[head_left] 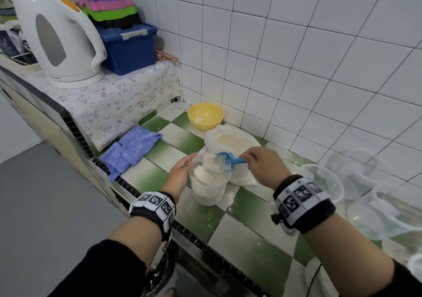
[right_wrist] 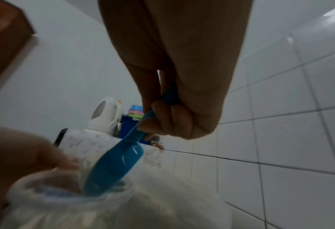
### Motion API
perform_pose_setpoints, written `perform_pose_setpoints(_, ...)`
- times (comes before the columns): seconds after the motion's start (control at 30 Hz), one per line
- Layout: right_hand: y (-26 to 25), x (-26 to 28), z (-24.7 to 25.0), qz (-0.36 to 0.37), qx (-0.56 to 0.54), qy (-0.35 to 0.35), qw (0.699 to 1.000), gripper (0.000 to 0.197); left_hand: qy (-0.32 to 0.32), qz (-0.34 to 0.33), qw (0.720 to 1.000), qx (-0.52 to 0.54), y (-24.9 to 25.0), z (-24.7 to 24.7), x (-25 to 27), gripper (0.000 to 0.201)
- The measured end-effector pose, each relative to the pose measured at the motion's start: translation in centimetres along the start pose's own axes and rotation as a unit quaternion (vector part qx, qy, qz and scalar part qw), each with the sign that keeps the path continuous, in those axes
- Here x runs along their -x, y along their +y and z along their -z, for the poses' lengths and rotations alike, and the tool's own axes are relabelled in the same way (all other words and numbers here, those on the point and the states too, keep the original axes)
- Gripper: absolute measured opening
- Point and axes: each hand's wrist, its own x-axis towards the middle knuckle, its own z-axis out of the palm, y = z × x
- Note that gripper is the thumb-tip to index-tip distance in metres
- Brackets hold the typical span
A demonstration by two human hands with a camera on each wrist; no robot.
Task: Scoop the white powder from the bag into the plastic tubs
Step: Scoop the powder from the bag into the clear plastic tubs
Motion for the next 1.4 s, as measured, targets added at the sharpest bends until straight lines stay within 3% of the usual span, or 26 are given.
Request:
perform_pose_setpoints(0.13,-0.6,1.3,-2.0,0.182,0.147,0.060,0.970,0.017,0.000,0.002,1.000,-0.005,0.0,0.1,-0.2,0.034)
perform_pose_setpoints(0.2,0.0,1.3,-2.8,0.205,0.135,0.094,0.965,0.021,-0.003,0.002,1.000,-0.010,0.0,0.2,-0.3,0.033)
perform_pose_setpoints(0.4,0.1,1.3,-2.7,0.180,0.126,0.113,0.969,0.029,-0.006,0.009,1.000,-0.016,0.1,0.3,-0.3,0.033)
perform_pose_setpoints(0.53,-0.8,1.8,-1.7,0.207,0.140,0.160,0.955,0.026,-0.007,0.006,1.000,-0.018,0.1,0.3,-0.3,0.032)
perform_pose_setpoints(0.67,-1.1,1.5,-2.3,0.161,0.137,0.096,0.973,0.020,-0.004,0.011,1.000,-0.024,0.0,0.3,-0.5,0.032)
perform_pose_setpoints(0.83,-1.1,1.6,-3.1,0.171,0.160,0.031,0.972,0.021,-0.003,0.014,0.999,-0.030,-0.1,0.3,-0.6,0.030)
perform_pose_setpoints(1.1,-1.7,1.8,-0.4,0.159,0.148,0.075,0.973,0.023,-0.006,0.008,1.000,-0.028,-0.2,0.3,-0.9,0.031)
perform_pose_setpoints(1.3,-2.1,1.8,-0.8,0.124,0.154,-0.005,0.980,0.025,-0.010,0.000,0.999,-0.031,-0.3,0.4,-1.2,0.029)
perform_pose_setpoints(1.4,-1.9,1.7,-1.2,0.123,0.176,-0.007,0.977,0.025,-0.013,-0.001,0.999,-0.033,-0.4,0.5,-1.3,0.029)
